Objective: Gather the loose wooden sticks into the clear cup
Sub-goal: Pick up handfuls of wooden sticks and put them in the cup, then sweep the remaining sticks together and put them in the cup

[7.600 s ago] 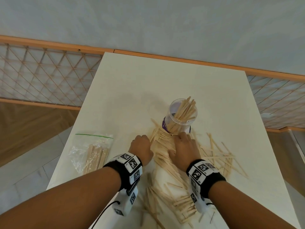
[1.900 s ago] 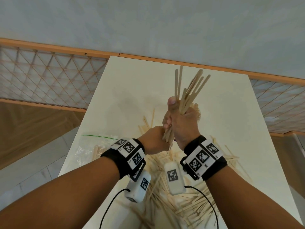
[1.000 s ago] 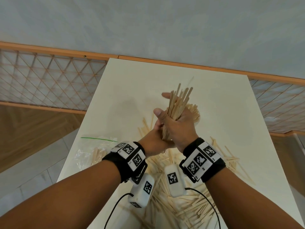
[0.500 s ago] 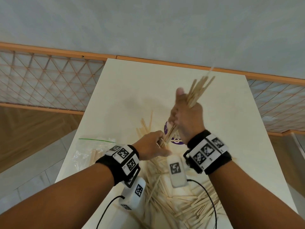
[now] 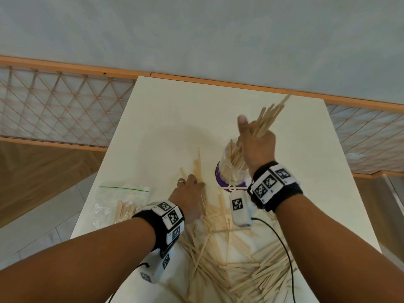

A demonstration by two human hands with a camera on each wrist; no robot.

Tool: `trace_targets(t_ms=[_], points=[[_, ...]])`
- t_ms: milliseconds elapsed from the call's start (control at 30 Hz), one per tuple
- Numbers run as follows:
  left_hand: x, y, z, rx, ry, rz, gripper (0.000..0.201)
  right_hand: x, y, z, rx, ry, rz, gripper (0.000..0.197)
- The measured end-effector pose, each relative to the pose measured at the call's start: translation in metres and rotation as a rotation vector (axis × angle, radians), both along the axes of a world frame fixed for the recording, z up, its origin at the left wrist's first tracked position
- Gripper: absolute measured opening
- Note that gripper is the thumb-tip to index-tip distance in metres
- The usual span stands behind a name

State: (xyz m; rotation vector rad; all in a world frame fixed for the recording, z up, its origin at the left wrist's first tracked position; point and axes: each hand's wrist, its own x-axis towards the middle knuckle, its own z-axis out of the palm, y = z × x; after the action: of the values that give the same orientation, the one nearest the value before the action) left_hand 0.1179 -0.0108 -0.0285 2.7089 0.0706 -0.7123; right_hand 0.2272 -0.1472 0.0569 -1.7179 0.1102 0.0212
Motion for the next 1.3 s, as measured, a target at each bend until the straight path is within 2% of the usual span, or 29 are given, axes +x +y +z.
trace_targets(t_ms=[67,133,200,300,433,533,600,667,700,767,867,933,1033,1100,1167,1233,1300], points=[[0.004,0.002,0.0,0.019,-0.037,0.018,0.086,-0.003,-0.004,-0.011,-0.071,-0.025,0.043,0.047],[0.008,0.008,-0.002,0.034,-0.038,0.059,0.108,-0.002,-0.006,-0.012,-0.051,-0.089,0.06,0.029],[0.011,0.013,-0.006,0.035,0.022,0.027,0.117,0.001,-0.008,-0.009,0.005,-0.117,0.033,0.015],[0.007,0.01,-0.01,0.05,0.071,-0.085,0.109,0.0,-0.008,-0.01,0.001,-0.151,0.007,0.018],[-0.014,-0.005,-0.008,0.029,0.004,-0.168,0.089,-0.006,-0.005,-0.008,0.049,-0.202,-0.078,0.014],[-0.028,-0.009,-0.002,-0.002,-0.025,-0.195,0.084,-0.002,-0.007,-0.002,0.088,-0.22,-0.121,0.014],[-0.038,-0.007,0.003,-0.014,-0.044,-0.217,0.085,-0.003,-0.008,-0.004,-0.047,-0.261,-0.086,0.029],[-0.052,-0.003,0.005,0.017,-0.033,-0.241,0.098,-0.003,-0.012,-0.01,-0.237,-0.32,-0.021,0.041],[-0.06,0.0,0.003,0.038,-0.01,-0.244,0.106,-0.001,-0.015,-0.014,-0.356,-0.342,0.029,0.041],[-0.074,0.006,-0.002,0.054,0.058,-0.27,0.117,0.002,-0.019,-0.023,-0.617,-0.347,0.166,0.039],[-0.085,0.008,-0.012,0.009,0.044,-0.341,0.117,-0.006,-0.017,-0.028,-0.918,-0.301,0.419,0.059],[-0.087,0.006,-0.011,-0.048,-0.01,-0.332,0.114,-0.012,-0.019,-0.027,-0.99,-0.334,0.466,0.057],[-0.101,0.008,-0.007,-0.049,-0.062,-0.331,0.12,-0.02,-0.047,-0.02,-0.907,-0.443,0.321,0.048],[-0.12,0.011,-0.005,0.002,-0.037,-0.446,0.128,-0.031,-0.083,-0.022,-0.847,-0.394,0.194,0.044],[-0.139,0.014,-0.012,0.038,0.009,-0.572,0.128,-0.045,-0.131,-0.038,-0.947,-0.193,0.164,0.046],[-0.15,0.015,-0.022,0.031,0.002,-0.604,0.118,-0.064,-0.179,-0.064,-1.134,0.123,0.251,0.058],[-0.151,0.012,-0.028,0.0,-0.062,-0.541,0.101,-0.084,-0.21,-0.091,-1.195,0.351,0.351,0.069]])
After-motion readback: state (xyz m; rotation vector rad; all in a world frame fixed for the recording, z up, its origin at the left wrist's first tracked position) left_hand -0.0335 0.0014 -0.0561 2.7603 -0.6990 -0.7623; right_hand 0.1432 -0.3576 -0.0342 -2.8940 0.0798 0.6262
